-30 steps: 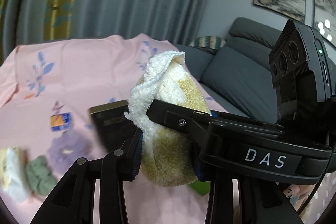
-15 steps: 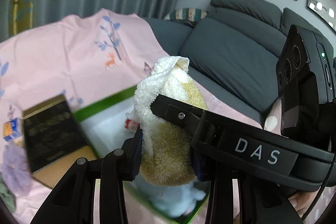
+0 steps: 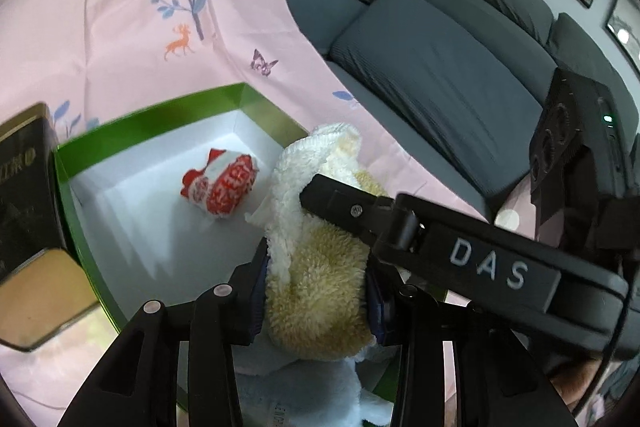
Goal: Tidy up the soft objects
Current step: 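Carry the fluffy towel into the green box and release it, then move the right tool back to the green scrunchie on the sheet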
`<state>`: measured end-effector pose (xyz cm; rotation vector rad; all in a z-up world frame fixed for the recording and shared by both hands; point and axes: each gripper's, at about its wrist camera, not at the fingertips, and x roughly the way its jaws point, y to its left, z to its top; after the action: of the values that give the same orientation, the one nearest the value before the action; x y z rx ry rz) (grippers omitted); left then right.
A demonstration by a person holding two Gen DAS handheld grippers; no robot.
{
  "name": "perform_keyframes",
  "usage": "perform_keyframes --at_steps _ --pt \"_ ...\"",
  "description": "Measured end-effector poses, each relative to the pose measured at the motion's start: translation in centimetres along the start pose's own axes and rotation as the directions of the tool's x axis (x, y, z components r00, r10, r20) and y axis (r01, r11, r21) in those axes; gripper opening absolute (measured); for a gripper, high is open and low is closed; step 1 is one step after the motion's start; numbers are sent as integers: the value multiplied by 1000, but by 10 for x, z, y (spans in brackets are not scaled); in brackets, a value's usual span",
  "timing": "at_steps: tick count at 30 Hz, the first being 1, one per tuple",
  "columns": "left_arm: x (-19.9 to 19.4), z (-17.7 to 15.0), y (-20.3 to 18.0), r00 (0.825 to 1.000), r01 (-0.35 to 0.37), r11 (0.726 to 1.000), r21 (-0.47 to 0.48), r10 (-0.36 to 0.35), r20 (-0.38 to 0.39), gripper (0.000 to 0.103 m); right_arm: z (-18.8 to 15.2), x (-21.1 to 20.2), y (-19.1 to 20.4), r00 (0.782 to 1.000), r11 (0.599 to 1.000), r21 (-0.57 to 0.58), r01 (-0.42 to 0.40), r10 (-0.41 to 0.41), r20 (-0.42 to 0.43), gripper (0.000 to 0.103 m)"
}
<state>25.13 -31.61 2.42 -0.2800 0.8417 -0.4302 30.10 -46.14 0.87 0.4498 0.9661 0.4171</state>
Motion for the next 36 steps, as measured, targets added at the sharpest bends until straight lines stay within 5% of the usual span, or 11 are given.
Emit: perform_keyframes --at_steps 4,9,17,20,26,31,36 --pt "-13 -5 3 1000 -4 1000 -6 4 11 45 0 -6 0 1000 1000 -4 12 -12 24 52" --pt "-50 -7 8 996 -46 999 -2 46 77 75 2 -28 7 993 999 -26 35 -32 117 64" --pt "-134 -23 39 972 -115 989 -89 131 194 77 -5 -50 29 986 997 -71 8 5 169 68" --pt "-163 -36 60 953 -145 971 -190 188 236 91 -12 -57 44 983 994 -111 -11 31 180 78" --pt "-204 -72 96 924 -200 927 -317 286 254 92 -32 -63 85 981 974 -220 -48 88 174 81" --pt "-236 -108 132 868 -307 862 -403 427 253 92 -53 -59 124 982 945 -327 -11 71 174 93" --pt "-257 -145 174 814 -438 786 -436 553 178 92 -76 -44 160 985 915 -390 -99 146 92 95"
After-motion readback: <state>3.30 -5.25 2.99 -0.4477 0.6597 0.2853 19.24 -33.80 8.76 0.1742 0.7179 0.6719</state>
